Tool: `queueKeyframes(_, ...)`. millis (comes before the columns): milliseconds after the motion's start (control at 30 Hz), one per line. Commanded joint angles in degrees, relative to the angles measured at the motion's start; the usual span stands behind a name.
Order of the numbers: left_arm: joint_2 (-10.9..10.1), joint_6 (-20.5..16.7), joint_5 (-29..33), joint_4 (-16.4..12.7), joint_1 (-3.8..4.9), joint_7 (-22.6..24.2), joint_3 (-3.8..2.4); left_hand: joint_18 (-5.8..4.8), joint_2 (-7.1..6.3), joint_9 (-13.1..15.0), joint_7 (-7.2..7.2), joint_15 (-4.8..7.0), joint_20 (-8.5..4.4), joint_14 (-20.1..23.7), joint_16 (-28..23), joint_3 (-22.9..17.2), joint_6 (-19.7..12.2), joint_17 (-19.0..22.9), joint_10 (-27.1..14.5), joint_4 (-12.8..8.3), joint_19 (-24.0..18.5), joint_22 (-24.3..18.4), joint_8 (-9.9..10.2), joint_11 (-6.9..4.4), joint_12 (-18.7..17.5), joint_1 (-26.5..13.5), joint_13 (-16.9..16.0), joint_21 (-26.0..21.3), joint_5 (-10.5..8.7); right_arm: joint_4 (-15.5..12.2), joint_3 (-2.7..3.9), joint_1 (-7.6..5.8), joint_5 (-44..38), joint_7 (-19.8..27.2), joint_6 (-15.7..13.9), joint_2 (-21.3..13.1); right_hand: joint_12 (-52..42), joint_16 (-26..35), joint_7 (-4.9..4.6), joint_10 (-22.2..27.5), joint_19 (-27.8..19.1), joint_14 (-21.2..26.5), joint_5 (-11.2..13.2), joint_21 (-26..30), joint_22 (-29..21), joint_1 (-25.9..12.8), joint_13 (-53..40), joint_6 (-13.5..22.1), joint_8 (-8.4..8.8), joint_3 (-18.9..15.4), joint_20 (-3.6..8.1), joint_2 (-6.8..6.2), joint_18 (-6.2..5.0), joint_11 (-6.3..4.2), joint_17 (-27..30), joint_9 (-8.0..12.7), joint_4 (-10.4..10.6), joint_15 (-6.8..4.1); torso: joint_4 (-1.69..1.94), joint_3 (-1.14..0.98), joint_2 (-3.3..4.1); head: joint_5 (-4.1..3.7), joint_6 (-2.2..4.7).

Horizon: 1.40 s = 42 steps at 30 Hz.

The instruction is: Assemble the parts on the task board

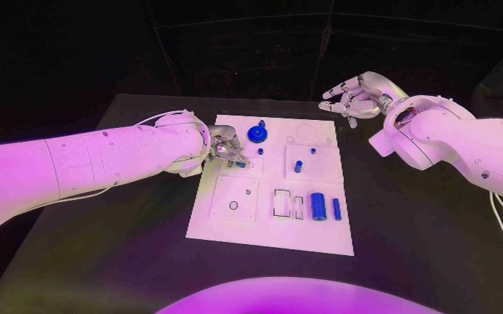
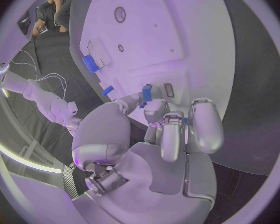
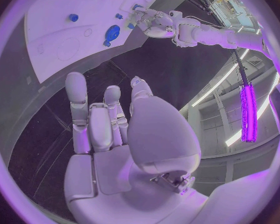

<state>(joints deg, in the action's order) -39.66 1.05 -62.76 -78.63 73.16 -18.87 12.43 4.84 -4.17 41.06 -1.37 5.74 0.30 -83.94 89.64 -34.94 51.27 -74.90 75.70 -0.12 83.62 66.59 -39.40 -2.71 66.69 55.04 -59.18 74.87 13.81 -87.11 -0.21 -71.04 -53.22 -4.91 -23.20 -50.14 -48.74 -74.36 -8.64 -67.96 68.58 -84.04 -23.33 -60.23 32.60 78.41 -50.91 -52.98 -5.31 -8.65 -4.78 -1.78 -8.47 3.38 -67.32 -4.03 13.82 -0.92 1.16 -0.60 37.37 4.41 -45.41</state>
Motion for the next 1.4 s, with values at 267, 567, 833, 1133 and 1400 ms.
queueKeyframes(267,0.41,1.59,-0.40,0.40,-0.13,-0.18,0.12,-0.52,0.10,-0.06,0.47,0.63,-0.39,-6.06,0.36,-1.16,1.35,-15.10,1.01,-2.07,0.53,0.86,-0.16,-0.32,1.16,-3.40,-1.08,0.65,0.10,-0.11,0.04,-0.10,0.06,0.19,0.42,0.02,0.04,0.43,0.08,0.30,-0.28,-1.19,-0.41,0.50,-0.25,-0.41,0.16,0.38,-0.38,-0.42,0.03,0.55,-1.20,0.01,-0.04,0.03,0.17,-0.29,0.00,-0.03,-0.01,-0.11,-0.22)
queueKeyframes(567,0.94,1.75,-0.39,1.18,-0.11,-0.15,0.11,-0.64,0.48,-0.12,0.58,0.71,-0.47,-6.06,0.36,-0.20,1.76,-15.10,1.33,-1.06,0.76,1.56,-0.08,-0.42,1.68,-4.35,-1.66,1.07,0.14,-0.15,0.04,-0.10,-0.50,0.10,0.63,0.08,-0.03,0.36,0.08,0.26,-0.24,-1.22,-0.44,0.47,-0.19,-0.39,0.11,0.38,-0.39,-0.43,0.03,0.57,-1.19,0.00,-0.16,0.02,0.17,-0.29,-0.02,-0.02,-0.02,-0.22,-0.26)
queueKeyframes(833,1.58,2.75,-0.39,1.80,-0.09,-0.11,0.11,-0.89,1.22,-0.17,0.79,0.80,-0.54,-6.06,0.36,0.47,2.50,-15.10,2.27,-0.03,1.18,2.93,-0.07,-0.59,3.00,-5.35,-3.24,1.95,0.20,-0.15,0.04,-0.10,-0.55,0.07,0.70,0.13,0.11,0.45,0.08,0.34,-0.29,-1.20,-0.48,0.57,-0.35,-0.37,0.26,0.38,-0.40,-0.43,0.03,0.59,-1.22,0.00,-0.03,0.02,0.16,-0.29,-0.06,-0.06,0.04,-0.27,-0.44)
queueKeyframes(1133,1.84,3.68,-0.25,2.16,-0.07,-0.08,0.10,-1.07,1.72,-0.30,0.91,0.85,-0.58,-6.06,0.36,0.95,3.08,-15.10,2.86,0.79,1.47,3.93,0.08,-0.67,3.80,-6.36,-4.22,2.60,0.22,-0.13,0.04,-0.10,-0.56,0.03,0.79,0.14,0.11,0.45,0.08,0.34,-0.29,-1.20,-0.48,0.57,-0.35,-0.37,0.26,0.38,-0.40,-0.43,0.03,0.59,-1.22,0.00,-0.03,0.02,0.16,-0.29,0.05,-0.02,-0.01,-0.50,-0.69)
queueKeyframes(1400,1.94,3.76,-0.23,2.39,-0.07,-0.08,0.10,-1.13,1.64,-0.35,0.96,0.88,-0.60,-6.06,0.36,1.36,3.40,-15.10,3.02,1.07,1.56,4.26,0.14,-0.71,3.93,-6.87,-4.37,2.81,0.17,-0.01,0.04,-0.10,-0.55,0.13,0.72,0.24,0.15,0.47,0.08,0.37,-0.30,-1.20,-0.50,0.60,-0.41,-0.36,0.30,0.38,-0.40,-0.44,0.03,0.60,-1.22,0.00,-0.01,0.02,0.16,-0.29,0.06,-0.02,-0.04,-0.49,-0.59)
